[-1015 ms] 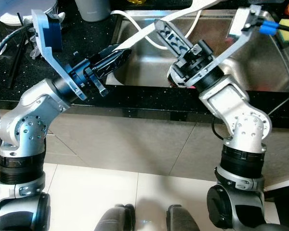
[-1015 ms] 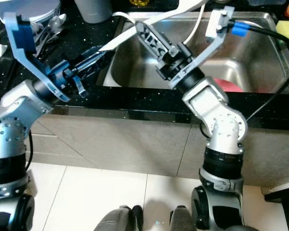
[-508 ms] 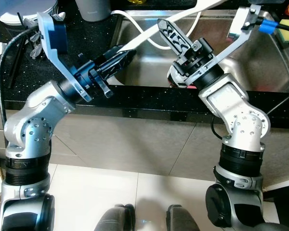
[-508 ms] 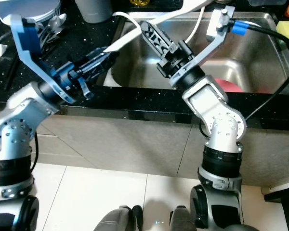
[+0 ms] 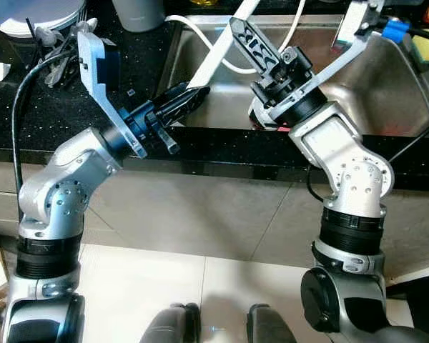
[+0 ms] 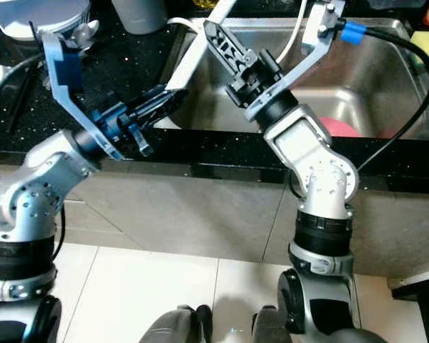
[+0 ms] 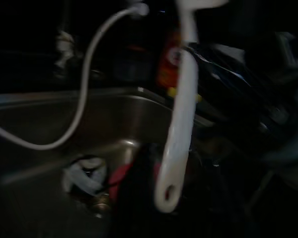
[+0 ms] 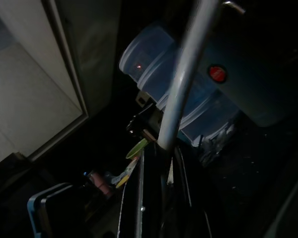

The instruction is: Kitchen organization

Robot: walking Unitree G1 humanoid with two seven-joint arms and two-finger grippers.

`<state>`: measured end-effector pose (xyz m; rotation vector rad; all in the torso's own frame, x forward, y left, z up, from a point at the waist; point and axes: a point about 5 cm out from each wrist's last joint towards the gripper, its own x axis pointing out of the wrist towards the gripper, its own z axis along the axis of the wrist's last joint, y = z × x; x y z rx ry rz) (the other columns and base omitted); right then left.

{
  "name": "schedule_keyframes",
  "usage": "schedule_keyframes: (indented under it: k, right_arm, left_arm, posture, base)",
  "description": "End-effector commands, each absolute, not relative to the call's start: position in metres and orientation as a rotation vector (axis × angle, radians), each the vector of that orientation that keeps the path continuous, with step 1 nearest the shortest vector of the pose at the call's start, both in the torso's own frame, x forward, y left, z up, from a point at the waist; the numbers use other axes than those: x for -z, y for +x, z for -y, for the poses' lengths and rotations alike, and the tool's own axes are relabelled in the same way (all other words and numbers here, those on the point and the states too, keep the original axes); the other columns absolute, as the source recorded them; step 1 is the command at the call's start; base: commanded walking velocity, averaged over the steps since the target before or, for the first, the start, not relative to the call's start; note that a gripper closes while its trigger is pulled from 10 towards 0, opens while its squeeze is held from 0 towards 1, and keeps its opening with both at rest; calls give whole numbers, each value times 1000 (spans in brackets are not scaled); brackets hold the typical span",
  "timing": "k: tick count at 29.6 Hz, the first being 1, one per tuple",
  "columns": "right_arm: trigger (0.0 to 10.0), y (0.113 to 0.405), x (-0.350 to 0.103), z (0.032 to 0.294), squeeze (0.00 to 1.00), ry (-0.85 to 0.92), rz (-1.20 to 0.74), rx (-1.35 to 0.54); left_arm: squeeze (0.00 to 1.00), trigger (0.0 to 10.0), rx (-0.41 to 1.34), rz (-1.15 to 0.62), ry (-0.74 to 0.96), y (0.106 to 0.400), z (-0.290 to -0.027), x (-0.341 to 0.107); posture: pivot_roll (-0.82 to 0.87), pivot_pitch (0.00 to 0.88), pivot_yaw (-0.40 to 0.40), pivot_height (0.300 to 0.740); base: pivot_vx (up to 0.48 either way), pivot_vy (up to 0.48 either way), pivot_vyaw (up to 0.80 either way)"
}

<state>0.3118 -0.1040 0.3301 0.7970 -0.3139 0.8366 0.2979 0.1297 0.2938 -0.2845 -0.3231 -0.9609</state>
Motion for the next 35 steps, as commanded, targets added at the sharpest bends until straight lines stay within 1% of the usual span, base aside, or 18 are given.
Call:
schedule_keyframes:
  k: [1, 4, 5, 8, 12, 13, 15, 16, 17, 18, 19, 20, 25, 26, 27, 29, 30, 35]
  right_arm:
    - [10000, 318, -322, 110, 0, 790, 294, -768]
    - [10000, 318, -322, 110, 0, 788, 293, -764]
    - [10000, 320, -321, 112, 0, 778, 292, -743]
    - [10000, 323, -319, 115, 0, 763, 293, -706]
    - [10000, 335, -313, 126, 0, 667, 296, -557]
    - [10000, 340, -308, 127, 0, 596, 286, -504]
    - [10000, 353, -287, 123, 0, 324, 204, -401]
    - [10000, 353, -287, 123, 0, 324, 204, -401]
    - [10000, 358, -276, 121, 0, 206, 180, -363]
    - [10000, 358, -276, 121, 0, 206, 180, -363]
    - [10000, 363, -264, 117, 0, 97, 153, -333]
    - [10000, 363, -264, 117, 0, 97, 153, -333]
    - [10000, 372, -236, 100, 0, -384, 149, -268]
    - [10000, 372, -236, 100, 0, -384, 149, -268]
    - [10000, 374, -233, 102, 0, -502, 146, -264]
    - [10000, 375, -234, 106, 35, -541, 157, -254]
    - [10000, 375, -235, 108, 1000, -502, 158, -255]
    - [10000, 375, -244, 115, 1000, -366, 187, -242]
  left_arm:
    - [1000, 10000, 905, 389, -288, 299, -139, -305]
    - [1000, 10000, 898, 392, -294, 299, -141, -307]
    - [0, 10000, 912, 404, -306, 296, -144, -310]
    - [0, 10000, 919, 412, -317, 292, -149, -313]
    - [0, 10000, 841, 391, -301, 294, -160, -308]
    - [0, 10000, 801, 386, -292, 295, -164, -306]
    - [0, 10000, 701, 369, -296, 301, -172, -302]
    - [0, 10000, 701, 369, -296, 301, -172, -302]
    - [0, 10000, 677, 366, -304, 302, -174, -301]
    - [0, 10000, 677, 366, -304, 302, -174, -301]
    - [0, 10000, 661, 367, -309, 303, -175, -301]
    - [0, 10000, 661, 367, -309, 303, -175, -301]
    - [0, 10000, 661, 368, -311, 299, -173, -302]
    - [0, 10000, 661, 368, -311, 299, -173, -302]
    - [0, 10000, 659, 366, -311, 299, -173, -302]
    - [0, 10000, 656, 365, -311, 299, -173, -302]
    - [0, 10000, 654, 363, -312, 299, -173, -302]
    - [0, 10000, 653, 357, -317, 301, -171, -300]
  posture:
    - [-88, 167, 86, 740]
    - [-88, 166, 87, 740]
    - [-86, 168, 88, 740]
    - [-82, 169, 90, 740]
    - [-76, 171, 90, 740]
    - [-76, 171, 90, 740]
    - [-73, 171, 89, 740]
    - [-73, 171, 89, 740]
    - [-69, 171, 87, 740]
    - [-69, 171, 87, 740]
    - [-61, 171, 85, 740]
    - [-61, 171, 85, 740]
    - [-50, 170, 83, 740]
    - [-50, 170, 83, 740]
    - [-52, 171, 83, 740]
    - [-54, 171, 84, 740]
    - [-56, 172, 85, 740]
    - [-63, 172, 85, 740]
  base:
    - [0, 0, 0]
    - [0, 0, 0]
    - [0, 0, 0]
    - [0, 0, 0]
    - [0, 0, 0]
    - [0, 0, 0]
    - [0, 0, 0]
    - [0, 0, 0]
    - [0, 0, 0]
    - [0, 0, 0]
    - [0, 0, 0]
    - [0, 0, 0]
    - [0, 0, 0]
    - [0, 0, 0]
    - [0, 0, 0]
    - [0, 0, 0]
    - [0, 0, 0]
    - [0, 0, 0]
